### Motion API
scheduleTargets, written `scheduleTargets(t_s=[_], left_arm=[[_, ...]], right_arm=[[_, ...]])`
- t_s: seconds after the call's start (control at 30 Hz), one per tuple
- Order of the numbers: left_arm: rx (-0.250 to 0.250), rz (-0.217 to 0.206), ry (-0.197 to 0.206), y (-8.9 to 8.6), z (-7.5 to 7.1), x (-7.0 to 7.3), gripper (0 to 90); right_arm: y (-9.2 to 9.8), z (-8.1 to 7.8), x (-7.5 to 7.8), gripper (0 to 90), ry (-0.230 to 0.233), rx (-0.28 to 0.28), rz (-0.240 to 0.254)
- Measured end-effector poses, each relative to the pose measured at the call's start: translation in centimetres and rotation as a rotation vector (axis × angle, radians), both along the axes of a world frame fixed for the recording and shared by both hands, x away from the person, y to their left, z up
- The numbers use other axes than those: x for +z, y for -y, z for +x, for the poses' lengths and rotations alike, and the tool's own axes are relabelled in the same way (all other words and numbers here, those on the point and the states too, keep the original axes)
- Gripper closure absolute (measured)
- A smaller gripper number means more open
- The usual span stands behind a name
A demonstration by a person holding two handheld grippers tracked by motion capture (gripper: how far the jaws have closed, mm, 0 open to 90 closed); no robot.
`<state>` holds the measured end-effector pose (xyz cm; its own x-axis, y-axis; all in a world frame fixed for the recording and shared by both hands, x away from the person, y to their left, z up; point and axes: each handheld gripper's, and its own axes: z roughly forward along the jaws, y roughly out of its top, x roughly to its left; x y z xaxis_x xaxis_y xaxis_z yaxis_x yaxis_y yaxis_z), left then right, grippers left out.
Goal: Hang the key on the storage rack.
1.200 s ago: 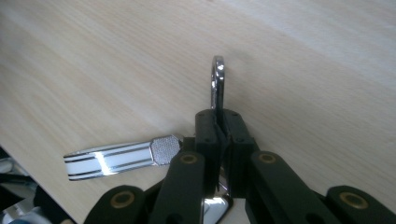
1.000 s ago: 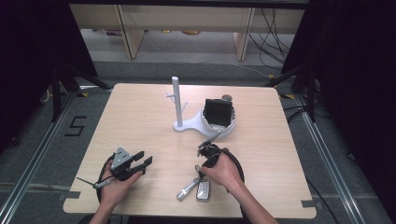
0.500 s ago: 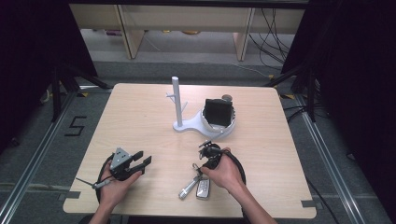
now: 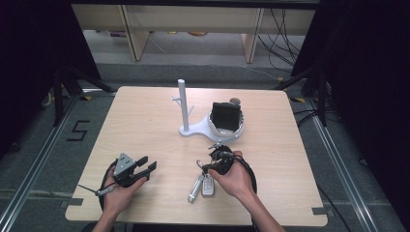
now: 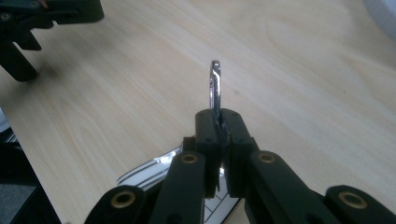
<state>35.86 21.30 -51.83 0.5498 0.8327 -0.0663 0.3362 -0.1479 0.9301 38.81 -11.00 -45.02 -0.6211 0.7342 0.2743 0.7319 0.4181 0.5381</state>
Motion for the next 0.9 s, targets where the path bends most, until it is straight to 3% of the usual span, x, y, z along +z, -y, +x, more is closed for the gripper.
scheduleTargets(t_s=[0.07,0.2,0.33,0.4,0.43,0.47,0.57,0.63,0.67,0.83,0.87,0.9], left_arm=[[0.011,-0.024,-0.011,0.1,-0.1,-0.1,54.2],[0.012,-0.025,-0.007,0.1,-0.1,-0.1,54.2],[0.006,-0.026,0.003,0.2,0.0,-0.1,54.2],[0.0,-0.008,0.012,0.1,0.0,0.0,54.2],[0.006,-0.021,0.008,0.2,0.0,-0.1,54.3],[0.014,-0.033,-0.002,0.2,-0.1,-0.1,54.3],[0.007,-0.012,0.013,0.1,0.0,0.0,54.3],[0.007,-0.029,0.012,0.2,0.0,-0.1,54.3],[0.007,-0.028,0.014,0.2,0.1,-0.1,54.3],[0.002,-0.015,0.023,0.2,0.1,0.0,54.3],[0.009,-0.029,0.014,0.3,0.0,-0.1,54.3],[0.007,-0.015,0.02,0.2,0.0,0.0,54.2]], right_arm=[[0.0,0.0,0.2,87.7,0.046,0.002,0.028],[0.4,0.1,0.7,87.7,0.121,0.02,0.061],[0.7,0.0,1.6,87.7,0.133,-0.006,0.095],[0.8,0.1,1.8,87.6,0.171,0.021,0.105],[0.9,0.2,1.9,87.7,0.188,0.024,0.101],[0.9,0.2,1.9,87.7,0.186,0.031,0.129],[1.1,0.4,2.2,87.7,0.218,0.029,0.134],[1.2,0.6,2.2,87.7,0.25,0.043,0.146],[1.1,0.6,2.4,87.7,0.245,0.041,0.169],[1.2,0.5,3.0,87.7,0.268,0.037,0.188],[1.2,0.5,3.2,87.7,0.291,0.033,0.194],[1.2,0.5,3.2,87.7,0.298,0.028,0.194]])
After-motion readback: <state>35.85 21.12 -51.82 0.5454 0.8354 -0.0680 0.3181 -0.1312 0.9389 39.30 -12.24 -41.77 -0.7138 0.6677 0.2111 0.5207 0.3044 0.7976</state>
